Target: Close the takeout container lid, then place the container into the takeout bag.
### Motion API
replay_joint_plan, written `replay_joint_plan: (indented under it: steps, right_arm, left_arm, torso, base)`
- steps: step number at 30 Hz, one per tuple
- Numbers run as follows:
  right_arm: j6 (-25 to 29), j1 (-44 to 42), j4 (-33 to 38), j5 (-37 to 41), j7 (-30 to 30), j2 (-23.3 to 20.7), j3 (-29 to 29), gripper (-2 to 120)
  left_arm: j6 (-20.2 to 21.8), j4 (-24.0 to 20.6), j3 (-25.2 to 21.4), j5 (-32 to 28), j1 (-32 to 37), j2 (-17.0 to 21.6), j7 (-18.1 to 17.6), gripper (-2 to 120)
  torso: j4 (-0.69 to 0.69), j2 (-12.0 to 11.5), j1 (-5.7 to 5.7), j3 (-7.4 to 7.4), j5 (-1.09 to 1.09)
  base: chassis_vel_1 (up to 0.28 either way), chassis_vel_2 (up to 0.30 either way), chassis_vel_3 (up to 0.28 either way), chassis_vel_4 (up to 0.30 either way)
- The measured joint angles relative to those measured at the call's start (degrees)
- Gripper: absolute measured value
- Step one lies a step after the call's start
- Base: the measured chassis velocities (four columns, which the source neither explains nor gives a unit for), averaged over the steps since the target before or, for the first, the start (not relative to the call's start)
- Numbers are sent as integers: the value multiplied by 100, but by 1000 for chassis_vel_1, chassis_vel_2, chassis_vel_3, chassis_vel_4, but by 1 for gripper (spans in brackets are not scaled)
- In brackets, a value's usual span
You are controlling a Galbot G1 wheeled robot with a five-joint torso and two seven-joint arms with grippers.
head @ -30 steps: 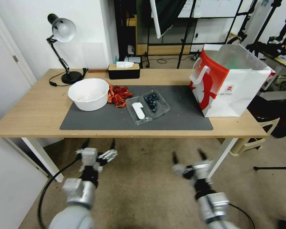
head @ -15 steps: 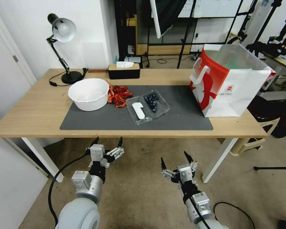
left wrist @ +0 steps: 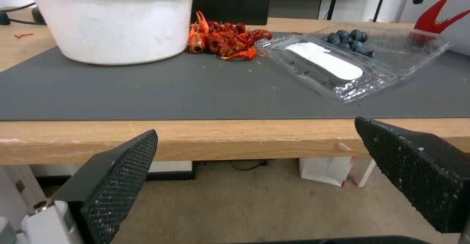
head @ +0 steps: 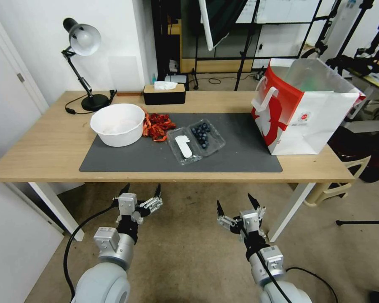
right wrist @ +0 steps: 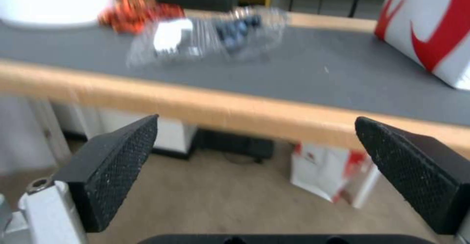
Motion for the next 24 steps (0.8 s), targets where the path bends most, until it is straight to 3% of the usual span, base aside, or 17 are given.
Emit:
replay_joint_plan:
  steps: [3,6,15,24]
  right_arm:
    - [-110,292,19,495,-170,-31,10,100]
    - [-345,961,-114,1698,-266,-377,31,100]
    - [-646,1529,-396,3220,-89,-861,-97,100]
    - [-1521,2553,-807,5423,820,-1243,-442,100]
  left_arm:
    - [-29,57,-25,-12,0,-2,23,100]
    - [-32,158,-73,31,-28,-7,35,100]
    - [-33,283,-159,-62,-108,4,46,100]
    - [-49,400,-220,-67,-108,-30,90,100]
  torso:
    - [0,0,-1,0,0]
    - [0,0,-1,-1,0]
    - [-1,0,-1,0,1]
    - [0,0,-1,0,0]
  base:
    - [0,0,0,0]
    - [0,0,0,0]
    - [0,0,0,0]
    - [0,0,0,0]
